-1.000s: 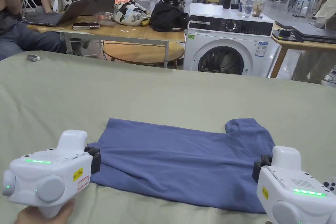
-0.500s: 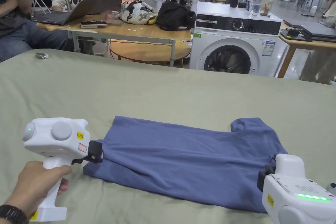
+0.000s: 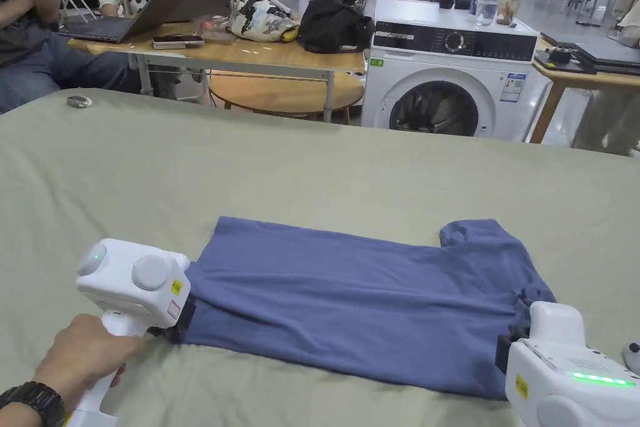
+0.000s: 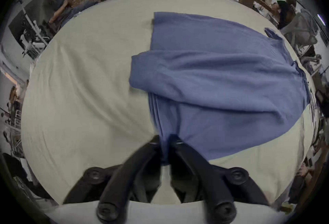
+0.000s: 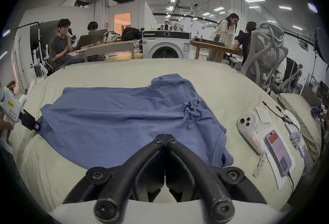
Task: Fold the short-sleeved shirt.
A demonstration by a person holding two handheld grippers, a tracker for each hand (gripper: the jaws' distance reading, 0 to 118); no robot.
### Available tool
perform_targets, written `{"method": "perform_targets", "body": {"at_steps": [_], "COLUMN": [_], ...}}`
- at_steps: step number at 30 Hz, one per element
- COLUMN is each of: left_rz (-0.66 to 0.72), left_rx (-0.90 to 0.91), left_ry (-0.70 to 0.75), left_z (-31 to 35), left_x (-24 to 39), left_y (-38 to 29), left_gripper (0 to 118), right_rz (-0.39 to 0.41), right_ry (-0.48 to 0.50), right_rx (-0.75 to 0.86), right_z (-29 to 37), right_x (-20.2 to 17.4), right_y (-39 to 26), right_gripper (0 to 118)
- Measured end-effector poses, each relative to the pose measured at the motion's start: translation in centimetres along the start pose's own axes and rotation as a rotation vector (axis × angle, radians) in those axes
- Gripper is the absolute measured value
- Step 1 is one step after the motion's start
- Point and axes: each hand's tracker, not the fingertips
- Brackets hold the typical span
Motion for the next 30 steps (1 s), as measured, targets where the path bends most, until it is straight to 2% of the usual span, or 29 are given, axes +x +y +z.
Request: {"method": "perform_targets", "body": {"at_steps": [8,12,13,14,15,16,19,22,23,24,25,26,27,28,29,30], "left_rz": [0.064,0.095,0.107,0.117,0.119,0.116,0.108,0.107,0.109,0.112,0.114,0.116,0.117,0.116,0.114,0.117], "left_rx": [0.141,0.183,0.191,0.181,0.183,0.187,0.183,0.181,0.178,0.174,0.177,0.183,0.185,0.188,0.198,0.206], "left_ry": [-0.071,-0.106,-0.11,-0.116,-0.116,-0.115,-0.106,-0.097,-0.099,-0.098,-0.099,-0.097,-0.097,-0.095,-0.092,-0.094], "left_z": [3.2,3.7,3.6,3.3,3.1,2.8,2.1,1.7,1.5,1.4,1.4,1.3,1.3,1.4,1.6,2.0], "left_x": [-1.6,-2.2,-2.4,-2.5,-2.6,-2.5,-2.3,-2.1,-2.2,-2.2,-2.2,-2.2,-2.2,-2.2,-2.2,-2.2], "left_y": [-2.3,-3.8,-4.1,-4.3,-4.5,-4.7,-4.7,-4.6,-4.5,-4.5,-4.6,-4.7,-4.7,-4.7,-4.8,-4.9], "left_gripper": [0,0,0,0,0,0,0,0,0,0,0,0,0,0,0,0], "right_rz": [-0.003,0.022,0.035,0.035,0.043,0.04,0.044,0.017,0.028,0.034,0.038,0.037,0.019,0.013,0.042,0.059], "right_ry": [-0.019,-0.034,-0.032,-0.037,-0.053,-0.058,-0.052,0.001,-0.016,-0.009,-0.004,0.05,0.105,0.103,0.044,0.052], "right_rx": [0.009,-0.105,-0.152,-0.186,-0.234,-0.261,-0.337,-0.417,-0.388,-0.371,-0.376,-0.381,-0.383,-0.389,-0.388,-0.379], "right_z": [1.1,-0.2,-0.8,-1.5,-2.3,-3.2,-5.6,-7.7,-7.6,-7.2,-7.1,-7.0,-7.0,-6.9,-6.3,-6.0], "right_x": [2.5,5.0,5.8,6.4,7.0,7.6,9.0,9.5,9.5,9.5,9.5,9.4,9.4,9.1,8.8,8.7], "right_y": [1.0,1.9,2.0,1.8,1.6,1.2,-0.1,-1.4,-1.4,-1.3,-1.2,-1.0,-0.9,-0.8,-0.4,-0.2], "right_gripper": [0,1,14,42,55,57,57,57,53,43,23,11,11,11,11,9]}}
